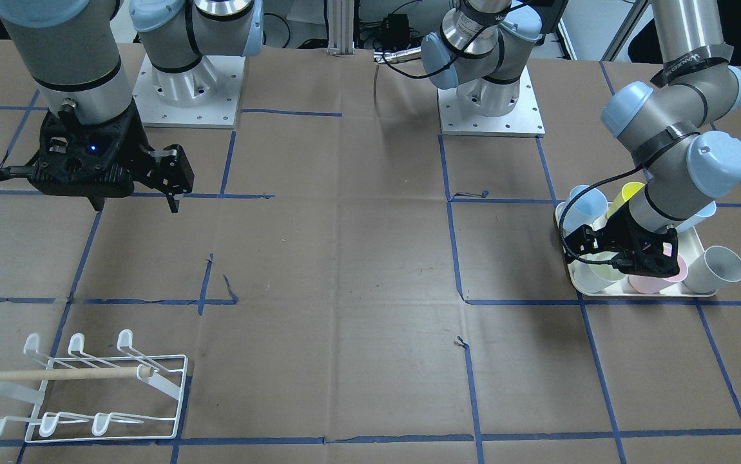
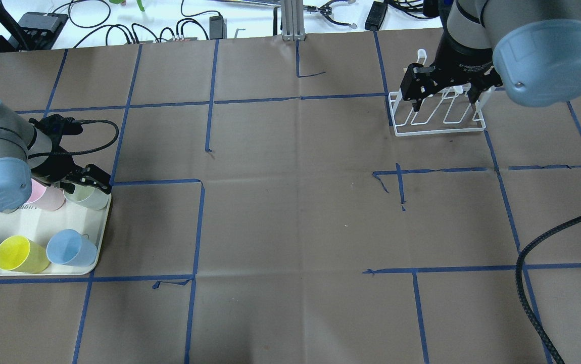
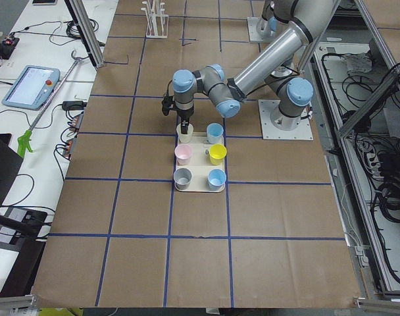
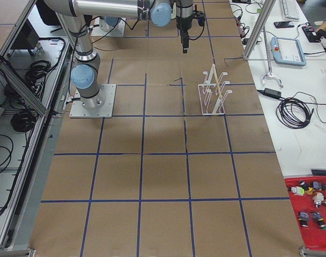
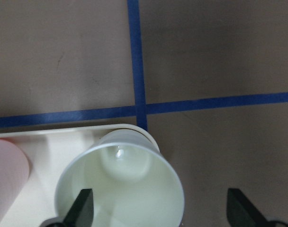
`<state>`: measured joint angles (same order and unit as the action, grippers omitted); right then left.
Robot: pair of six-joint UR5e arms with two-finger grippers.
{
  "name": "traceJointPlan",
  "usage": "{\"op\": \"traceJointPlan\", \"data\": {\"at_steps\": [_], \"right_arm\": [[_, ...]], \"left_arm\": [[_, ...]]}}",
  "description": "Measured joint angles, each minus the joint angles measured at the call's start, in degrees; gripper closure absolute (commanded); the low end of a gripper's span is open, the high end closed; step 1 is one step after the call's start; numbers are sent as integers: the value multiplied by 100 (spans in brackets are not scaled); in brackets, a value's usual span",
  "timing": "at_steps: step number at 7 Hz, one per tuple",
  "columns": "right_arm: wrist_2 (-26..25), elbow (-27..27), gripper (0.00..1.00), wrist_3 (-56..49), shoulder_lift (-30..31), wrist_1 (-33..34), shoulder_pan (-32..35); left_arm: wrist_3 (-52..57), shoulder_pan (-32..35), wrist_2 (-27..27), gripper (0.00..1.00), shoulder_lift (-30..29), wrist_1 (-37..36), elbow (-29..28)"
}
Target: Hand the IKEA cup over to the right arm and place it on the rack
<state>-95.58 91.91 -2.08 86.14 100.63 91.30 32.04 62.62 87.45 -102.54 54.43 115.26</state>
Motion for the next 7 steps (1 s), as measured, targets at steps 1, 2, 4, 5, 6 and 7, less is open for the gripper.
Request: {"op": "traceJointPlan", "data": {"at_steps": [1,2,4,5,6,7], "right_arm": [[2,-1,0,-12,0,-2,-9],[3,1,0,-17,-1,-5,-12],[2,2,0,-20,-11,-6,-18],[0,2,0,-16,-10,-5,-20],[2,3,0,-9,-6,-6,-18],[8,3,0,1,0,-8,-16]], "left_arm": [[16,2,12,80,21,-2,-4],[25,2,35,97,34,-3,-24],[22,-3,59,100,40,-3,-62],[22,-7,60,100,41,-3,-74],[19,-10,51,100,54,-3,-90],[11,-10,35,100,100,5,-133]]}}
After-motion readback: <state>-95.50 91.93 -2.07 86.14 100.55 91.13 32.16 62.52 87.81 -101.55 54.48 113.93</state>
